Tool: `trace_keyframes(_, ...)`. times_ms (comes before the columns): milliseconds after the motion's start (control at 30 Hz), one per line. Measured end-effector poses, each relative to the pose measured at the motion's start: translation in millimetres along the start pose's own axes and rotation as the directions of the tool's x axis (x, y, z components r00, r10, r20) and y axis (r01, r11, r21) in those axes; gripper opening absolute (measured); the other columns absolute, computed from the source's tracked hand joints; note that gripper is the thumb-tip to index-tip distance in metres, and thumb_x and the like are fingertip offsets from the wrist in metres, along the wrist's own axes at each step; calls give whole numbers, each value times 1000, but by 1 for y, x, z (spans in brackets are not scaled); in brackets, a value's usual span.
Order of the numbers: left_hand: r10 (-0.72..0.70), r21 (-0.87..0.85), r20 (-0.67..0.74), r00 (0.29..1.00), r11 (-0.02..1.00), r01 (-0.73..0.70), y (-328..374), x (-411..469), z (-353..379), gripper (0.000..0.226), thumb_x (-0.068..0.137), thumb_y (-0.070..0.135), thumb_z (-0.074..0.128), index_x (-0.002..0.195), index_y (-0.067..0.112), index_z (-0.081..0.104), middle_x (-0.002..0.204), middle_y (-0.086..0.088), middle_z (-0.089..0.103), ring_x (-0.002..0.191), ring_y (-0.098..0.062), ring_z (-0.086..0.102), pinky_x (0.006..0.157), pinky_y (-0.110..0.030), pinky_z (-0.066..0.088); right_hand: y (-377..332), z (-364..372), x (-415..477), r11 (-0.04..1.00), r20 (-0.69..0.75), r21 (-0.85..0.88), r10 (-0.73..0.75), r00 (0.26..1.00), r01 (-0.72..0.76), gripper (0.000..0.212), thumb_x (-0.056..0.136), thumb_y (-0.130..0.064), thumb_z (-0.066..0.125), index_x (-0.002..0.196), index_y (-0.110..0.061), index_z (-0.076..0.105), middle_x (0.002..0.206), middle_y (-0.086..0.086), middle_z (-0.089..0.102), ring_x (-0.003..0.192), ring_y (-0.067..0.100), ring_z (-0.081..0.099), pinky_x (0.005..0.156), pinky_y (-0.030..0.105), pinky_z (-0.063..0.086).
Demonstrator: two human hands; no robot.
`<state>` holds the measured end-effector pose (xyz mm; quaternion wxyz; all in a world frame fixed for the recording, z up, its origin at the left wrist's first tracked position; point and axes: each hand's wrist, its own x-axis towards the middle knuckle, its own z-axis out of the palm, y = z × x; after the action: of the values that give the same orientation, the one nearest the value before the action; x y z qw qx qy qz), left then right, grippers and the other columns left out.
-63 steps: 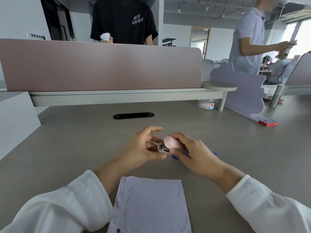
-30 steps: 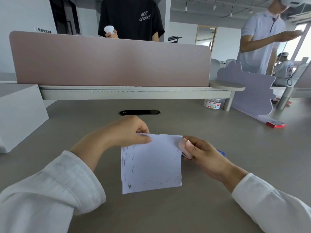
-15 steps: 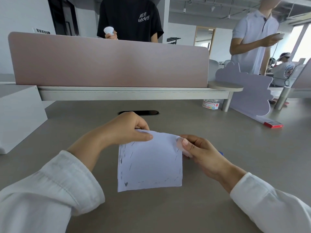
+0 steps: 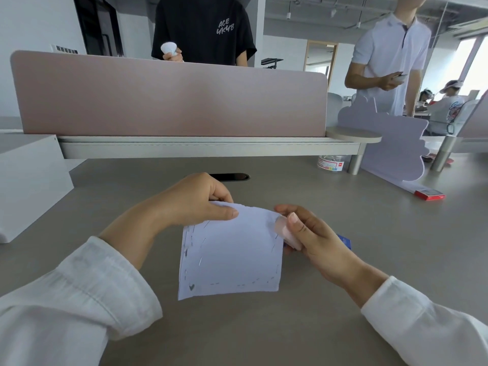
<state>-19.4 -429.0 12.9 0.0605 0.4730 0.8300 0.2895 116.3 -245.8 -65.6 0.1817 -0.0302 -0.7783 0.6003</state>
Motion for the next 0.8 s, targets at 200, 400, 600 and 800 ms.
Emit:
trace_keyframes(200,-8,-77,101,995,997,16,-6,1,-1,22,77,34,67,56,27,67,56,0,60,54,-13,48,55,-29,39,-8,3,-3,889,-152,-444,-195,969,110,26,79,-44,63,87,-20,54,74,-5,59,66,5,52,55,12,41)
trace_keyframes(400,49,-229,202,978,973,-2,-13,-1,-8,36,59,54,62,62,18,68,60,-5,50,56,-21,38,56,-32,29,-16,5,-3,829,-167,-524,-327,930,197,12,79,-43,49,80,-31,48,65,-8,55,61,5,51,51,11,38)
trace_keyframes(600,49,-183,190,981,983,-13,-7,0,-11,30,70,43,62,58,15,61,51,4,36,44,-10,26,46,-23,21,-18,0,-1,805,-148,-561,-327,933,193,23,82,-46,50,82,-23,52,61,-9,54,59,6,51,50,13,38)
trace_keyframes(800,0,-172,105,994,985,18,-30,-16,-55,54,38,67,74,57,17,67,48,7,57,43,-3,48,43,-13,37,-26,-36,7,924,-383,-380,-187,904,30,15,92,-26,48,78,-25,52,73,-6,67,51,-4,57,59,17,43)
